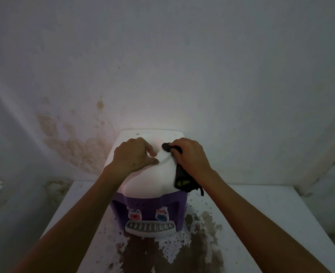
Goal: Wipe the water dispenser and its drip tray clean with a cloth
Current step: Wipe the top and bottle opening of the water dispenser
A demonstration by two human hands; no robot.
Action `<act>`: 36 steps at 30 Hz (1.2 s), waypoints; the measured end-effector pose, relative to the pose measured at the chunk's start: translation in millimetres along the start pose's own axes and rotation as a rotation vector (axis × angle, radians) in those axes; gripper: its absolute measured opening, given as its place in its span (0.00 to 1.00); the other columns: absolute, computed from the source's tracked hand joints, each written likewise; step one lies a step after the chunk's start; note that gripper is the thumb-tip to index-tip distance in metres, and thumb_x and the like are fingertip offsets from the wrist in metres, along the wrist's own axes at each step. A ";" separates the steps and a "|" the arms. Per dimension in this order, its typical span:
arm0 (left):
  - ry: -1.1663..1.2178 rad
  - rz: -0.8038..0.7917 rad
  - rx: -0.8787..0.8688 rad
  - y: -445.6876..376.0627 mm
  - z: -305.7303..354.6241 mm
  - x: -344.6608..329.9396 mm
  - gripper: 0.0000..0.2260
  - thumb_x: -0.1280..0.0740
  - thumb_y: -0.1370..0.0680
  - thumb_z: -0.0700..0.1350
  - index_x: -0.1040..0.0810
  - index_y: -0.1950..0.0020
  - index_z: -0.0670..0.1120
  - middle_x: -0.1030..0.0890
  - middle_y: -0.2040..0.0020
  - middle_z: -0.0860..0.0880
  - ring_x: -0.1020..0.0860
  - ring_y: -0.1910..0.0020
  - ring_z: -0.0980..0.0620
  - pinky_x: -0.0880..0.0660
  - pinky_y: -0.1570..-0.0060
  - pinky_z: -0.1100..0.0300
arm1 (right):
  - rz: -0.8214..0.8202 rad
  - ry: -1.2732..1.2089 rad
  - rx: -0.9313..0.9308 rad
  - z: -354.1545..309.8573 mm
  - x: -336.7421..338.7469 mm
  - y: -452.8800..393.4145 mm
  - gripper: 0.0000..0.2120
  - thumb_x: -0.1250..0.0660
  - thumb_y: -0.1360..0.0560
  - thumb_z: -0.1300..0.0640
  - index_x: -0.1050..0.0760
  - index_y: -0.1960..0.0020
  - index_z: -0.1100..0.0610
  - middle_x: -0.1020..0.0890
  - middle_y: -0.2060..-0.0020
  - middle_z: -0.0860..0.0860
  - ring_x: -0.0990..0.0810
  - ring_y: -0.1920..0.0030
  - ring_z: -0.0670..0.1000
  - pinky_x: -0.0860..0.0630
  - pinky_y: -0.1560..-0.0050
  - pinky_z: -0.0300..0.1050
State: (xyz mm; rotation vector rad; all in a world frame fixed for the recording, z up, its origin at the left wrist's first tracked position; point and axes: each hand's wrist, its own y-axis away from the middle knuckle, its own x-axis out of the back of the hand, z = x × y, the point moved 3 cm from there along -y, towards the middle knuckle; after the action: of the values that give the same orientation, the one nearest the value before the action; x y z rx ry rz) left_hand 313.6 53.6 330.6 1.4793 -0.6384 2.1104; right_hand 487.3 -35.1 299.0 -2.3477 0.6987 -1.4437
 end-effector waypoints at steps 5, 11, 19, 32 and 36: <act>-0.059 0.002 -0.060 -2.4 -0.4 0.0 0.13 0.27 0.27 0.62 0.15 0.48 0.57 0.23 0.53 0.58 0.22 0.49 0.53 0.28 0.52 0.57 | -0.048 0.026 -0.140 24.0 1.9 -24.2 0.08 0.32 0.22 0.57 0.14 0.49 0.55 0.14 0.58 0.52 0.18 0.57 0.53 0.21 0.55 0.48; 0.058 0.001 -0.283 -20.8 10.9 -9.8 0.17 0.27 0.25 0.58 0.17 0.38 0.55 0.20 0.39 0.55 0.24 0.40 0.53 0.26 0.38 0.52 | -0.140 0.001 -0.202 28.2 5.4 -28.6 0.11 0.33 0.21 0.55 0.15 0.42 0.53 0.14 0.49 0.51 0.18 0.50 0.53 0.24 0.50 0.43; 0.052 0.060 -0.375 -32.8 12.1 -30.2 0.16 0.31 0.21 0.55 0.17 0.36 0.51 0.18 0.38 0.53 0.23 0.41 0.52 0.27 0.43 0.55 | -0.152 0.117 -0.161 33.4 2.7 -20.8 0.11 0.33 0.21 0.52 0.17 0.40 0.47 0.15 0.48 0.48 0.18 0.50 0.53 0.20 0.51 0.48; 0.217 0.223 -0.379 -27.8 0.6 -43.6 0.19 0.28 0.25 0.61 0.14 0.41 0.50 0.16 0.42 0.54 0.24 0.48 0.60 0.25 0.47 0.60 | -0.127 0.056 -0.287 51.3 -24.0 -87.2 0.11 0.33 0.22 0.60 0.15 0.45 0.52 0.14 0.51 0.51 0.17 0.53 0.54 0.19 0.51 0.47; 0.273 0.262 -0.369 -25.7 -0.5 -46.6 0.18 0.26 0.26 0.60 0.14 0.42 0.50 0.15 0.44 0.55 0.25 0.50 0.63 0.31 0.49 0.74 | -0.107 -0.004 -0.327 57.7 -23.9 -87.5 0.11 0.32 0.22 0.59 0.15 0.42 0.52 0.14 0.48 0.50 0.17 0.50 0.52 0.23 0.49 0.41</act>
State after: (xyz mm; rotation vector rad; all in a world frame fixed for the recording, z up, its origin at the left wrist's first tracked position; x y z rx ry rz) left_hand 343.2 68.2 289.0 0.9296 -1.0920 2.1810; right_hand 551.4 51.2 297.7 -2.6685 0.8795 -1.4617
